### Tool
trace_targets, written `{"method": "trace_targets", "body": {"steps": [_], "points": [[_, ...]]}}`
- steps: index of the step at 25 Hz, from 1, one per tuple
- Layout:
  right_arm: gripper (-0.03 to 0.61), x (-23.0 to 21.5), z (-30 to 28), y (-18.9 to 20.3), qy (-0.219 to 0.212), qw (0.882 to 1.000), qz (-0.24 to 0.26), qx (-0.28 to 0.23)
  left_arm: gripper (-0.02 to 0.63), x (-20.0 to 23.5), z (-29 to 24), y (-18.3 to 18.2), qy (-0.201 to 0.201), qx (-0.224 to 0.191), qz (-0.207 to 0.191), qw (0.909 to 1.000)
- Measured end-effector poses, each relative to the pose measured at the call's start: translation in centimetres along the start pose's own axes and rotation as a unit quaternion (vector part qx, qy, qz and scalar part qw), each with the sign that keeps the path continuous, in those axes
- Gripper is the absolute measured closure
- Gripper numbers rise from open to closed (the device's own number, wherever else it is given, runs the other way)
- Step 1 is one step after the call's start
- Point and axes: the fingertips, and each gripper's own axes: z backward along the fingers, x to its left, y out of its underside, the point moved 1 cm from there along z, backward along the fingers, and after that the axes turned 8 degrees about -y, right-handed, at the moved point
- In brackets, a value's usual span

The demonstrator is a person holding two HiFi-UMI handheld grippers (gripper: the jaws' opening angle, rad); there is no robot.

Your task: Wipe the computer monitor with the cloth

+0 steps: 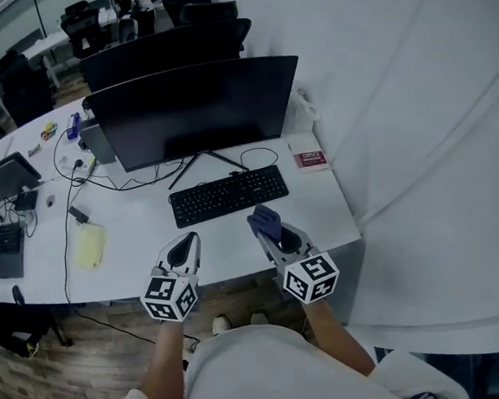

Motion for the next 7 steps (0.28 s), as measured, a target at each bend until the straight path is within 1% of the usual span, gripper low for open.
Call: {"method": "trace_targets", "body": {"steps": [7], "points": [[0.445, -0.73, 0.16, -0.22, -0.002, 1.000, 0.003, -0.001, 0.603, -0.52, -0.14, -0.33, -0.005, -0.005, -0.003, 1.0000]]}}
